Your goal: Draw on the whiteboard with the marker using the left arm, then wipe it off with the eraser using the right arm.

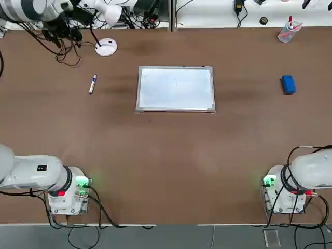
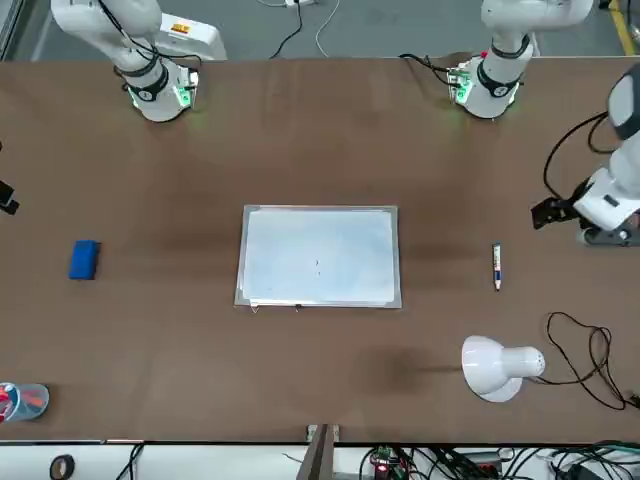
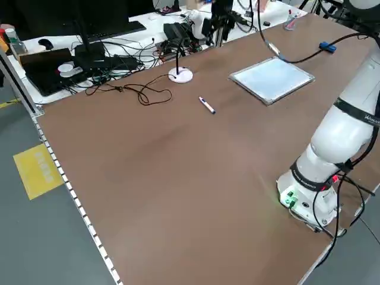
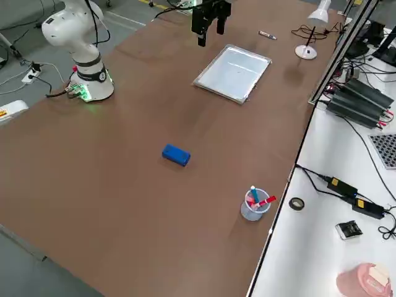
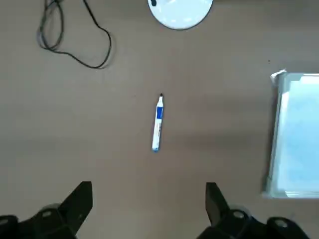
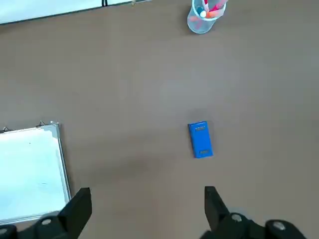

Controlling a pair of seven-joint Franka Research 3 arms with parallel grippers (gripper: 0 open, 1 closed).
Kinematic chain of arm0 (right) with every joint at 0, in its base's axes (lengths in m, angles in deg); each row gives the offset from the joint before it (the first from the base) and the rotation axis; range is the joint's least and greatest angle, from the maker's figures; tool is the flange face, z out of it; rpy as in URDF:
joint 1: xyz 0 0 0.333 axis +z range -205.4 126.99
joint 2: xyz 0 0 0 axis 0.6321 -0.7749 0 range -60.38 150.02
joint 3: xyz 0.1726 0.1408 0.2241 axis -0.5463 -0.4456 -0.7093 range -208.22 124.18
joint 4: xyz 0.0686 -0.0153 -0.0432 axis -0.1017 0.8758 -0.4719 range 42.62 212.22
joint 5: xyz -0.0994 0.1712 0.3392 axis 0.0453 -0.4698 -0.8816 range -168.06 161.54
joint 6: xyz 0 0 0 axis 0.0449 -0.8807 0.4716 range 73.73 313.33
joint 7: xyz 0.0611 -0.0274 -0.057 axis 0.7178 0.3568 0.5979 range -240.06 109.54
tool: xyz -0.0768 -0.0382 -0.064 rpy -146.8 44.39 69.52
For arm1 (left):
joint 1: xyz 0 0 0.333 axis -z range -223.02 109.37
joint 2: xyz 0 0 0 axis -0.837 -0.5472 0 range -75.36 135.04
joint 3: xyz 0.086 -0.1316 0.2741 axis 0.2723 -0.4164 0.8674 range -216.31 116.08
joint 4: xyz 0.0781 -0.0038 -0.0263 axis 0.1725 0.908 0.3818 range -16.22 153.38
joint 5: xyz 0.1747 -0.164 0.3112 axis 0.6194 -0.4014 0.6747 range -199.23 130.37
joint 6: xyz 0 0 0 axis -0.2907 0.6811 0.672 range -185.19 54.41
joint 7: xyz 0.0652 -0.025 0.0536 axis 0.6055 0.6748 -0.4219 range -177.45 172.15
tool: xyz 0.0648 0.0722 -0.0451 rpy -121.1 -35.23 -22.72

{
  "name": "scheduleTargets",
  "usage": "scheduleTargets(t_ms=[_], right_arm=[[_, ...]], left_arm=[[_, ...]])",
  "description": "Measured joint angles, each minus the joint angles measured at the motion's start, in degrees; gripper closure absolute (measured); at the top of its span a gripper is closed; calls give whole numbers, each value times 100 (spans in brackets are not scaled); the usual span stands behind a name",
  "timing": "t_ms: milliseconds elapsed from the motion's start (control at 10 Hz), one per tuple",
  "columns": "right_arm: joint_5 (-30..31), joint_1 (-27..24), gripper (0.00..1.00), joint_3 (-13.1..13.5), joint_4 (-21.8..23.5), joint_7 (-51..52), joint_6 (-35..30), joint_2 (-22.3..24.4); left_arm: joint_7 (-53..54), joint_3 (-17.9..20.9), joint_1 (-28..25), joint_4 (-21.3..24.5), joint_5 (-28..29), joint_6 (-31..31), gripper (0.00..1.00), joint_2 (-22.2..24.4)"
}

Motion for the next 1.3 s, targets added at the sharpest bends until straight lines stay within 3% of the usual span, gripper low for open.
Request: scheduleTargets(t_ms=[300, 500, 1300], right_arm=[[0, 0, 0, -1, 0, 0, 1, 0], [0, 2, 0, -6, 0, 0, 12, 0], [1, -9, 0, 8, -1, 0, 20, 0]], left_arm=[[13, -3, 2, 899, 104, -1262, 1, -104], [13, -4, 2, 1162, 241, -1659, 2, -341], [21, 9, -68, 1226, 334, -2781, 18, -1651]])
